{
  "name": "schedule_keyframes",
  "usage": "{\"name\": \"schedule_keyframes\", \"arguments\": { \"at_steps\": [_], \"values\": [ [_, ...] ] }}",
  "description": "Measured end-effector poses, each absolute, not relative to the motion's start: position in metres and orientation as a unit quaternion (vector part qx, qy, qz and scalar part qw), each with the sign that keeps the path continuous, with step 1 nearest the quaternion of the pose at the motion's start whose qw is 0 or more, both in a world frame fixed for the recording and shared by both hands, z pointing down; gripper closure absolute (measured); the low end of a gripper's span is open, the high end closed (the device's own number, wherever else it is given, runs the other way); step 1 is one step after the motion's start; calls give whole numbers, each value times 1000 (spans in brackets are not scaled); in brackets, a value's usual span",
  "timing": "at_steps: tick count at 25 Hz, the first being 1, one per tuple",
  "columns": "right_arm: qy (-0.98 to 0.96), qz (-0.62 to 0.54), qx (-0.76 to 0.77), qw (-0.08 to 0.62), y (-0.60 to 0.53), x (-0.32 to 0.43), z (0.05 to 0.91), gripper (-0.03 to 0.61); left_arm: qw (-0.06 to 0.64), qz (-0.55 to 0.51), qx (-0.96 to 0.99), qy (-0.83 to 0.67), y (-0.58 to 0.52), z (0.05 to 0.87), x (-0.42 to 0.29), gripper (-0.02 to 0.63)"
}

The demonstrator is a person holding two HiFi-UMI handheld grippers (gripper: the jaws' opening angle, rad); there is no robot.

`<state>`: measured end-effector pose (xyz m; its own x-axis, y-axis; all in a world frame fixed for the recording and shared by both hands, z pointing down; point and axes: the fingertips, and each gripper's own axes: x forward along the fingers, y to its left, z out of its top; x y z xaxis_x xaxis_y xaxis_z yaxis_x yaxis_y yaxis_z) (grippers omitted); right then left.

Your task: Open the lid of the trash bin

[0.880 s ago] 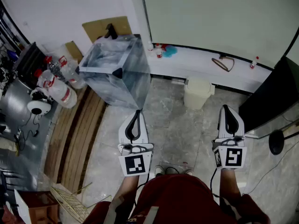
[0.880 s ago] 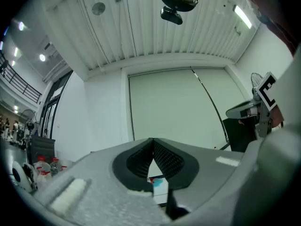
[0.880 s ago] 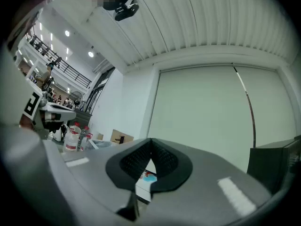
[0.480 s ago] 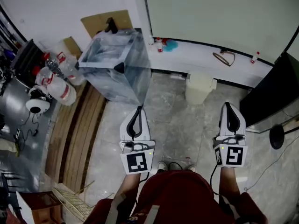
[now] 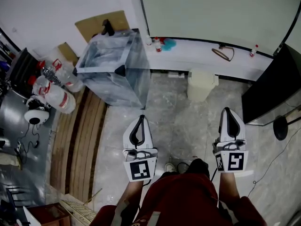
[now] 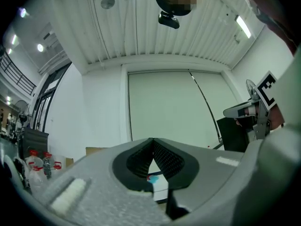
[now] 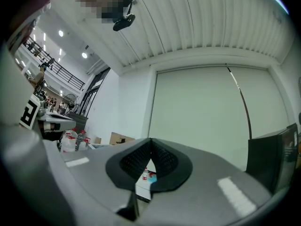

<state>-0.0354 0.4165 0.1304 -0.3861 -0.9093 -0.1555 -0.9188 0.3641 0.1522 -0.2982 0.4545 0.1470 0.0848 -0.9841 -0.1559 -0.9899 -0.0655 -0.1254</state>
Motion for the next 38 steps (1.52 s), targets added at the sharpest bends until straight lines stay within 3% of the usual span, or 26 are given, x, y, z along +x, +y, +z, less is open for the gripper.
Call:
{"name": "schedule_keyframes", "arguments": {
  "at_steps": [18,38],
  "values": [
    [827,102,-553,-2,378,-43,152,578,69,9,-748,661,403,179,-293,609],
    [806,45,-590,-6,184,77,183,578,73,-24,-778,624,187,175,-170,609]
  ]
}}
